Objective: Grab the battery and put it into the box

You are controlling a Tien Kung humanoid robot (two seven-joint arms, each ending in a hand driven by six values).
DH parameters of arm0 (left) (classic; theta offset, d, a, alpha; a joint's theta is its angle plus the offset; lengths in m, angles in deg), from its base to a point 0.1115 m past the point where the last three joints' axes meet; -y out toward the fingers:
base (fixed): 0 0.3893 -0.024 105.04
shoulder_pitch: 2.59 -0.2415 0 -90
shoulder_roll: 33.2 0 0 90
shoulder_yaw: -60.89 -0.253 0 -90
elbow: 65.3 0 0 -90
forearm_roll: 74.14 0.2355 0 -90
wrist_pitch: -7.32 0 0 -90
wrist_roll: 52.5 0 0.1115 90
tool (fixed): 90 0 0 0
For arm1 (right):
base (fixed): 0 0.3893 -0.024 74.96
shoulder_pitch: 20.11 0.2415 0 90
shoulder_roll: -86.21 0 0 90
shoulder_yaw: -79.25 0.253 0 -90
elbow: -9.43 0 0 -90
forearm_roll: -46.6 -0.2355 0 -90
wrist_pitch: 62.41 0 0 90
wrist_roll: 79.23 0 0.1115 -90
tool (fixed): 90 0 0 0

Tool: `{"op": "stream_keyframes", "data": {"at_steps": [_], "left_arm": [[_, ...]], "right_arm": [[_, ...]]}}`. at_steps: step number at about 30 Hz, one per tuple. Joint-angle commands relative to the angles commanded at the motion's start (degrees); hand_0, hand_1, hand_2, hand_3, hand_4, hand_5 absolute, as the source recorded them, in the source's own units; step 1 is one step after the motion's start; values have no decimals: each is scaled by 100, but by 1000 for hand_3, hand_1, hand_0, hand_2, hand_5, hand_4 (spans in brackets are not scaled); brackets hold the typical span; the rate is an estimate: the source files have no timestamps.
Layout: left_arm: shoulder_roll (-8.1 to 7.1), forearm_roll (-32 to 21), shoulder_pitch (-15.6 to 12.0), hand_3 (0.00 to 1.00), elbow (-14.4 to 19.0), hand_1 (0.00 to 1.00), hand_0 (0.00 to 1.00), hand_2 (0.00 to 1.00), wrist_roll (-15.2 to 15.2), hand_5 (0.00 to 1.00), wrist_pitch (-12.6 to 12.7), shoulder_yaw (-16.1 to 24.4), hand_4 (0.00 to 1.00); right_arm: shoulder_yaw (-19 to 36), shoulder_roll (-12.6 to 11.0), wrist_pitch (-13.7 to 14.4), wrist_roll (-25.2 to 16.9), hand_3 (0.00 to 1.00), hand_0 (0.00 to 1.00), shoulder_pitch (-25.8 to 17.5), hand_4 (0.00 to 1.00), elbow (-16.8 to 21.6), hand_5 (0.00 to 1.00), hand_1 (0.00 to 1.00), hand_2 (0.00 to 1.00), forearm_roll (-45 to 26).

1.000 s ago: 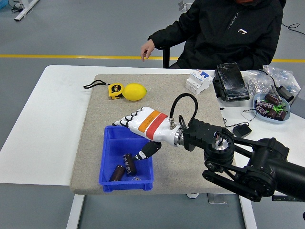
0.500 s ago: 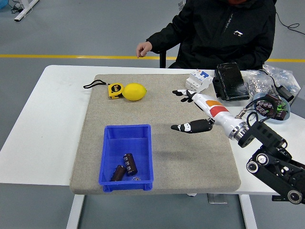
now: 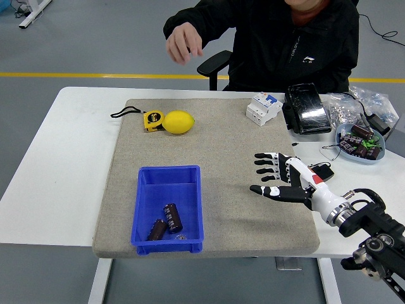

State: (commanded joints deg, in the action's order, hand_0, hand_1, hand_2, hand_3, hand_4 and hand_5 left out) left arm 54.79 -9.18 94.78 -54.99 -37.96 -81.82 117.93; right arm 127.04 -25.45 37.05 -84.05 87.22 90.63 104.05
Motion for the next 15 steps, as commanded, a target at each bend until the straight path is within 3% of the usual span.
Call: {"op": "stream_keyframes", "data": {"at_steps": [6, 9, 10, 13, 15], "left_arm": [[9, -62, 26, 635, 0, 798, 823, 813, -24, 659, 5, -67, 708], [8, -100, 43, 635, 0, 798, 823, 813, -36, 659, 14, -106, 708], [9, -100, 51, 634, 0, 799, 818, 814, -37, 656, 23, -98, 706], [17, -86, 77, 634, 0, 799, 818, 814, -44, 656, 52, -66, 706], [14, -146, 94, 634, 0, 799, 818, 814, -58, 656, 58, -116, 706]], "right_arm": [[633, 327, 240, 131, 738, 660, -399, 998, -82, 123, 670, 723, 1178], [822, 485, 382, 119, 738, 660, -539, 998, -136, 123, 670, 723, 1150], [878, 562, 467, 71, 789, 678, -588, 998, -180, 465, 712, 760, 956], [1034, 831, 532, -201, 789, 678, -706, 998, -319, 465, 712, 760, 273], [1169, 1002, 420, -364, 789, 678, -819, 998, -377, 465, 712, 760, -195]]}}
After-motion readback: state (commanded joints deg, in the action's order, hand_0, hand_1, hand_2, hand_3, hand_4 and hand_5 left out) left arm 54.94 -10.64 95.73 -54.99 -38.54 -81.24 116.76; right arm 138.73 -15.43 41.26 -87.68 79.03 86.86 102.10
